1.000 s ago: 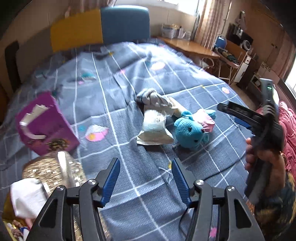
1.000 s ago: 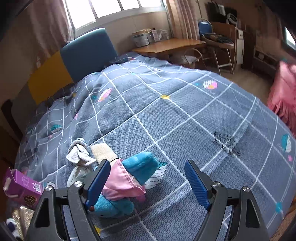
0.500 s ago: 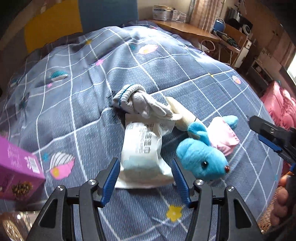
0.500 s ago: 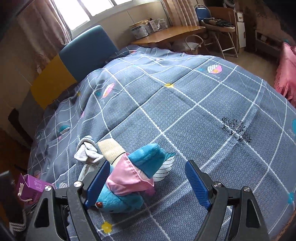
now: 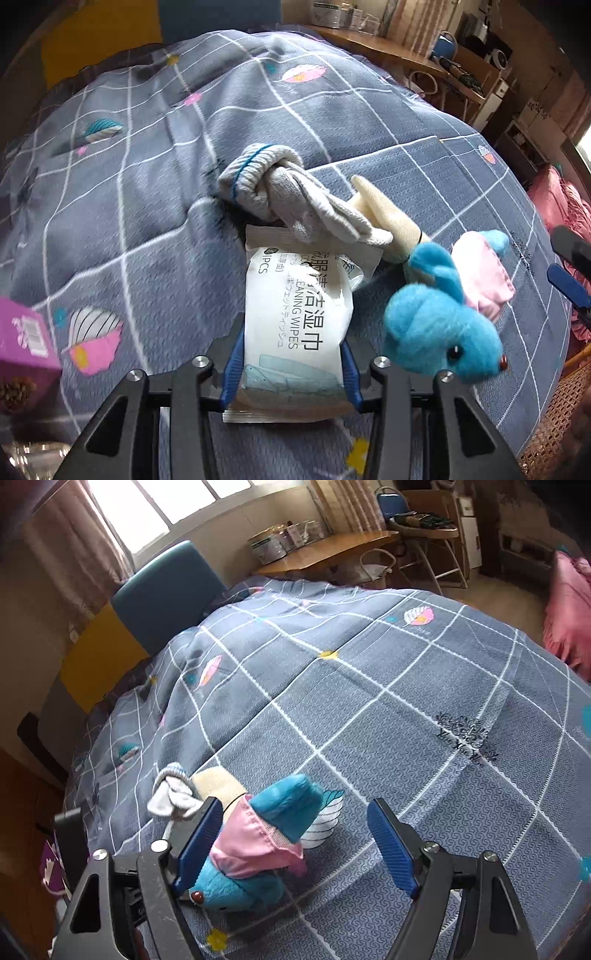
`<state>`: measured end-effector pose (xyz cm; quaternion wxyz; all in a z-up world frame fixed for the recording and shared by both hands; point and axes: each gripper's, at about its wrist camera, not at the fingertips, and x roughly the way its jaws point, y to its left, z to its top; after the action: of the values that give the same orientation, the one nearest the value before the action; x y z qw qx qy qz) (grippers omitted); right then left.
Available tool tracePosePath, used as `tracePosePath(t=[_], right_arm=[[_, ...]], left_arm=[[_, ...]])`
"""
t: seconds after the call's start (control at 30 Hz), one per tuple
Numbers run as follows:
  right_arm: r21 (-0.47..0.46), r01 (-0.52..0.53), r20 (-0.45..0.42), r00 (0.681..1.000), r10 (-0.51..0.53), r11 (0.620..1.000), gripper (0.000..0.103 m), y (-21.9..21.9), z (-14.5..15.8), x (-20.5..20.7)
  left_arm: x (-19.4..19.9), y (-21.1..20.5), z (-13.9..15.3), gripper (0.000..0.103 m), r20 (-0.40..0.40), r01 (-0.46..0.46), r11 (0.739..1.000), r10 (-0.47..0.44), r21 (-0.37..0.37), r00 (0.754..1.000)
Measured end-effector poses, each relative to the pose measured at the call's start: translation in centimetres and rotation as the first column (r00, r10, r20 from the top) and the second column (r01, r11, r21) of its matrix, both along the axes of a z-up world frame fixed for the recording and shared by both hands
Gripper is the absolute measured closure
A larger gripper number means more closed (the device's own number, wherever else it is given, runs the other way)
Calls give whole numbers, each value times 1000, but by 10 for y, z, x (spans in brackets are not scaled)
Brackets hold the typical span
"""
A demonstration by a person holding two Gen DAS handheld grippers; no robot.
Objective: Organize soft objects
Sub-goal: 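Grasp the white cleaning wipes pack with the left tool, then grasp the grey knit glove with the right tool while left tool lifts wipes pack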
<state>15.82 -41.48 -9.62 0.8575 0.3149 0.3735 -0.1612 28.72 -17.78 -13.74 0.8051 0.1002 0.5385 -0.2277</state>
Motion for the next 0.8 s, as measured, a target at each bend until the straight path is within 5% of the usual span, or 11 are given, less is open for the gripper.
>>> tracePosePath(t=[0.33, 0.53, 0.7, 0.8], right_arm=[[14, -30, -20, 999, 30, 999, 29, 3, -5, 3], [-25, -147, -17, 989, 147, 989, 30, 25, -1, 11], [-61, -337, -33, 941, 336, 939, 42, 68, 5, 31], [-122, -474, -86, 881, 466, 872, 44, 101, 9, 67]], left_arm=[[-90, 45, 6, 60, -42, -80, 997, 81, 17, 996], [-130, 65, -4, 59, 46, -111, 993, 109, 39, 993], [-137, 76, -8, 59, 58, -100, 995, 100, -3, 993], [-137, 79, -12, 59, 46, -105, 994, 106, -31, 993]])
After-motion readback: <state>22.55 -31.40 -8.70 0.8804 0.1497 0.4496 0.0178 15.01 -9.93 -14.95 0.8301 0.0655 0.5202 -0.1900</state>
